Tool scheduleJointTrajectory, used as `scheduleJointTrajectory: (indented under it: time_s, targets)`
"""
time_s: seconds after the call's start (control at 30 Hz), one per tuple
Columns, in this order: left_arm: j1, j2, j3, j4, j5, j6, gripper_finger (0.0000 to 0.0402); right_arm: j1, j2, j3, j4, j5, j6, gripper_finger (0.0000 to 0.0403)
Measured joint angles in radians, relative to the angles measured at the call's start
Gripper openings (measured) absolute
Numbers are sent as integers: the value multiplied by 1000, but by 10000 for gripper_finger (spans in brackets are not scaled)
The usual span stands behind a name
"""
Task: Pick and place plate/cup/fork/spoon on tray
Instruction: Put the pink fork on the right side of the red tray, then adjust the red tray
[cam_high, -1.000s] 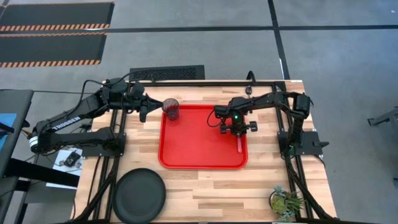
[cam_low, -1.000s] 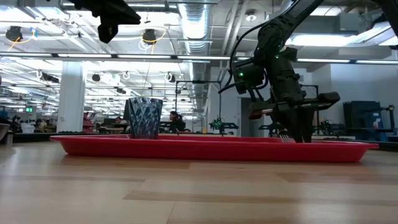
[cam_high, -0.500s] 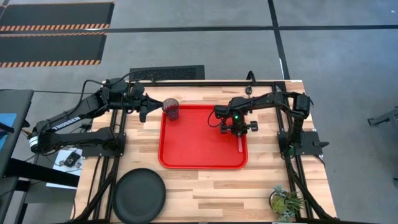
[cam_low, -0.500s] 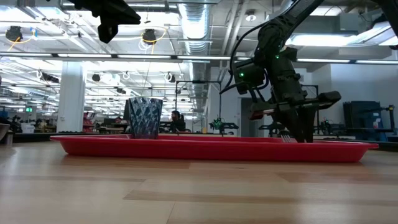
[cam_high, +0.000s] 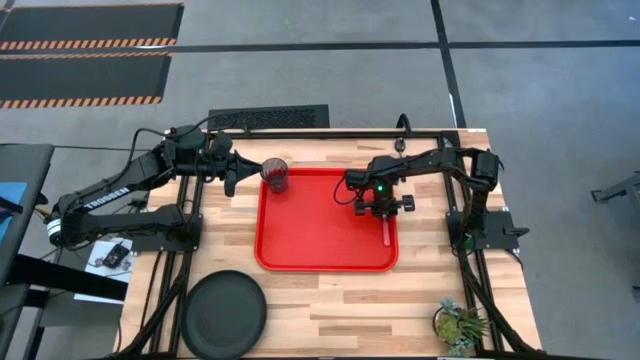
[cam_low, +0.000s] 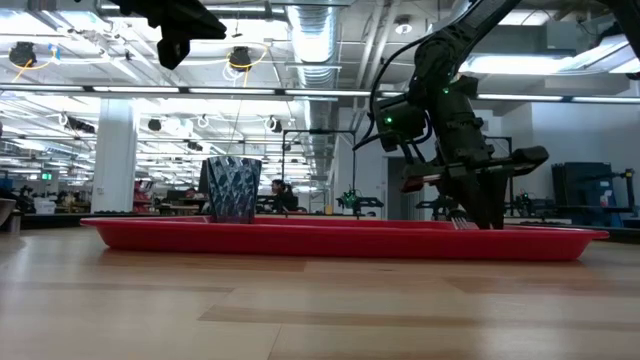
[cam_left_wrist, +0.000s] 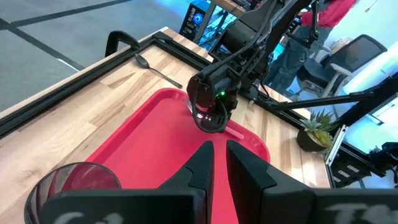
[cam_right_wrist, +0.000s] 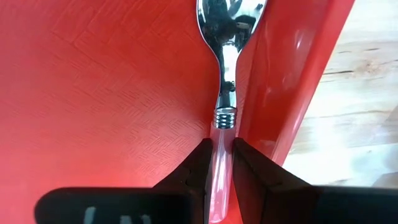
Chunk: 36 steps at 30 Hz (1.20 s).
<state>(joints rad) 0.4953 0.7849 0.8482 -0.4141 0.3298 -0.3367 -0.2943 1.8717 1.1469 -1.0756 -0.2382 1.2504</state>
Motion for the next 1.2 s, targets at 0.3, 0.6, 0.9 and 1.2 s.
scheduleJointTrajectory:
  time_s: [0.3,0.6,0.9,1.2]
  targets:
    - [0,0,0,0,0,0,27,0,0,0,7,-15,-17,82]
    - [0,0,0,0,0,0,27,0,0,0,7,-11,-18,160]
    - [0,0,0,0,-1,4,27,4,-1,10,15,31,-22,145]
    - [0,0,0,-3,-2,3,27,-9,-158,6,105,78,-214,88]
